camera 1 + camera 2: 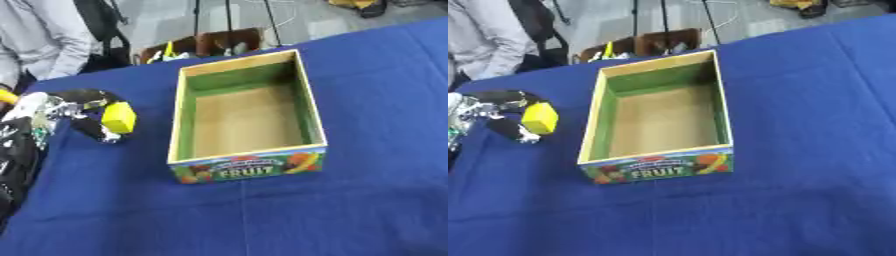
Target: Pick up objects on the table and place them in the box.
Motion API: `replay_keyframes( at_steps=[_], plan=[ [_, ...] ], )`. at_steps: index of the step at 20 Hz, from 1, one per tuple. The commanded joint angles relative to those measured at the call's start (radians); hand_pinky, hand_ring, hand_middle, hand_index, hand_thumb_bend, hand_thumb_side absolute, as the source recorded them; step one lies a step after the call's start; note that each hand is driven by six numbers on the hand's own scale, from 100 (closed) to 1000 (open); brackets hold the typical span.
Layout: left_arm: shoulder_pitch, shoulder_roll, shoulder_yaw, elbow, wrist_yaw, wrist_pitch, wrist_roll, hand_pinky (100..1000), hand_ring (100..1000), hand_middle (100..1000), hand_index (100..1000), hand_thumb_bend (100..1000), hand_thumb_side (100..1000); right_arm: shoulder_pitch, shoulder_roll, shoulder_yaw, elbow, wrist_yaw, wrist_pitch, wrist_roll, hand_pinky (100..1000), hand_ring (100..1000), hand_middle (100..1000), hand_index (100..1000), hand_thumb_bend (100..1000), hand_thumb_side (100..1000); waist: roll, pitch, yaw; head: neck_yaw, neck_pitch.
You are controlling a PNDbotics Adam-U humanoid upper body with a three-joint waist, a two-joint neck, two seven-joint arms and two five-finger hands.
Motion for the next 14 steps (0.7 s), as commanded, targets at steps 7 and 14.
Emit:
replay_keyframes(
  at_steps=[7,14],
  plan=[
    [-0.009,0.045,0.014,-0.015,-0.014,0.032,0.050,568,681,798,939,303,642,-0.002,-0.017,0.002,-0.015,0.009,-0.006,0.001,699,924,515,702,242,566,-0.004,-0.014,0.001,0.003,-0.015],
    [-0.002,0.049,0.009,-0.013,-0.024,0.038,0.111,462,606,677,845,130,635,0.001,-0.016,0.001,-0.015,0.010,-0.006,0.001,698,923,514,702,245,563,-0.004,-0.015,0.004,0.001,-0.014]
  ],
)
